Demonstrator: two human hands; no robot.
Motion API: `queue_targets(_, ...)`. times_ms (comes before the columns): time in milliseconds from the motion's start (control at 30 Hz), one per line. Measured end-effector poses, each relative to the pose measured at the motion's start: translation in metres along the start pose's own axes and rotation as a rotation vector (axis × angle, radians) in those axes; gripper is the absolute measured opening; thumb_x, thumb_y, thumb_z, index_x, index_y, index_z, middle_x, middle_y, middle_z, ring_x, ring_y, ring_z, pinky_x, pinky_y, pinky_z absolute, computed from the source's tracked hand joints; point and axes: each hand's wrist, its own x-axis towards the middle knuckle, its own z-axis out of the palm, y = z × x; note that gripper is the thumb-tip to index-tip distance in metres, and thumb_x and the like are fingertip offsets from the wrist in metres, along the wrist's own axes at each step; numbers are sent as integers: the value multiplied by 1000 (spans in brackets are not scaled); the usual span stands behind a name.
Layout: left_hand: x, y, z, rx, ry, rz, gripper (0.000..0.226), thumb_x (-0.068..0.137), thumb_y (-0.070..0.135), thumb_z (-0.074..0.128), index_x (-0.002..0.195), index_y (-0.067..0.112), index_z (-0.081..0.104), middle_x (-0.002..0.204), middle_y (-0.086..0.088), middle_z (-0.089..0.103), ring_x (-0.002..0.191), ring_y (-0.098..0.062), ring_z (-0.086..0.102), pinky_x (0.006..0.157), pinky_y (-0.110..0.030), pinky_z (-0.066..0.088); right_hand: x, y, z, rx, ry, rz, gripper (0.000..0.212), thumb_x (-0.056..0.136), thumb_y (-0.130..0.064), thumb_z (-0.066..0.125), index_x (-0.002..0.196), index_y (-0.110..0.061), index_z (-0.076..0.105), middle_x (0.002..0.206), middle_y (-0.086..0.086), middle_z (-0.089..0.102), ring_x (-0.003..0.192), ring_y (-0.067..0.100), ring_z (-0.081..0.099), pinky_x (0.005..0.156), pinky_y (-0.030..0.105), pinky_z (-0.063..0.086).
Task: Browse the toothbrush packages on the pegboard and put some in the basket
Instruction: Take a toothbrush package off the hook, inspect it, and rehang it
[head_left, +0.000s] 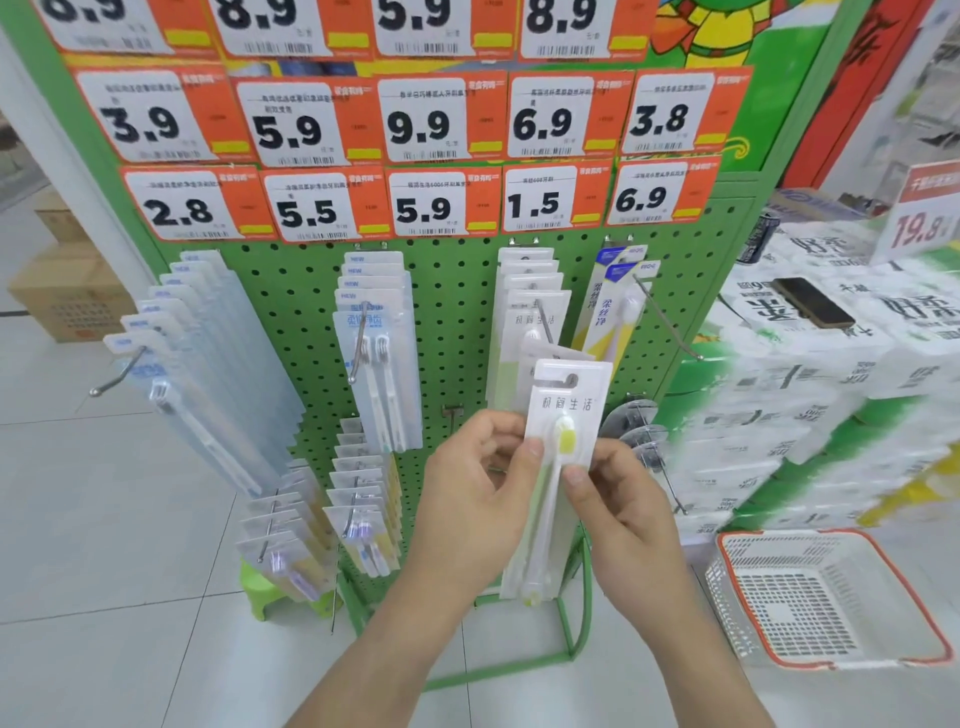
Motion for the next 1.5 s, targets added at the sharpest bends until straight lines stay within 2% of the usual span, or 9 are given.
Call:
queue_targets(133, 3, 1, -1, -6, 19, 10, 11, 95, 12, 67, 94, 23, 69, 88, 7, 76, 84, -12, 72, 76, -26, 56, 6, -1, 1, 1, 4, -5, 14, 96, -25, 58, 106, -26, 68, 103, 0, 74, 98, 18, 68, 87, 29, 52)
queue_targets(300, 9, -3, -2, 70, -21, -4, 13, 97, 15, 64, 96, 28, 67, 92, 12, 76, 86, -9, 71, 79, -29, 56, 11, 4, 0, -66, -11, 19, 13, 97, -34, 58, 105, -29, 68, 100, 2, 72, 96, 28, 66, 88, 48, 54)
queue_targets(500, 18, 4, -1, 252, 121, 148, 32, 97, 31, 62, 128, 28, 55, 120, 19, 59, 113, -2, 57, 91, -25, 50, 20, -3, -3, -180, 1, 52, 13, 98, -36, 59, 93, -31, 70, 92, -10, 74, 82, 7, 66, 70, 16, 48)
queue_targets(667, 34, 14, -1, 265, -13, 297, 46, 105, 23, 52, 149, 27, 42, 142, 15, 49, 134, -8, 47, 109, -36, 43, 29, -10, -11, -322, 78, 20, 6, 96, -32, 62, 95, -36, 67, 92, -15, 71, 83, 7, 67, 64, 10, 44)
queue_targets(933, 54, 22, -1, 282, -44, 334, 30, 104, 25, 55, 133, 23, 61, 124, 15, 60, 114, 0, 58, 99, -25, 47, 53, -45, -12, -389, 201, -212, 15, 100, -14, 61, 107, -28, 62, 103, -16, 63, 89, 15, 67, 68, 38, 56)
queue_targets(1067, 59, 24, -3, 290, -44, 318, 24, 103, 26, 57, 126, 26, 63, 114, 18, 63, 106, -2, 61, 95, -29, 50, 81, -76, -9, -329, 164, -355, 22, 99, -9, 58, 100, -30, 65, 100, -9, 66, 96, 14, 66, 81, 29, 55)
queue_targets(1233, 59, 28, -2, 302, -64, 299, 22, 103, 25, 56, 124, 28, 63, 110, 15, 62, 96, -3, 62, 86, -21, 50, 138, -106, -14, -880, -107, -286, 30, 97, 1, 54, 117, -16, 70, 110, 0, 70, 101, 14, 64, 93, 34, 52)
queue_targets(1333, 59, 29, -2, 314, -64, 299, 21, 103, 24, 57, 122, 27, 64, 105, 16, 63, 91, -2, 61, 80, -12, 46, 162, -116, -11, -1097, -286, -175, 26, 95, -6, 63, 115, -21, 72, 103, -3, 71, 95, 14, 63, 85, 28, 50)
queue_targets(1500, 61, 29, -2, 343, -20, 330, 18, 101, 22, 60, 117, 24, 68, 105, 16, 68, 91, 2, 60, 80, -9, 43, 171, -115, -8, -1088, -309, -143, 12, 92, -10, 68, 96, -21, 72, 78, -9, 64, 70, 6, 58, 61, 21, 43)
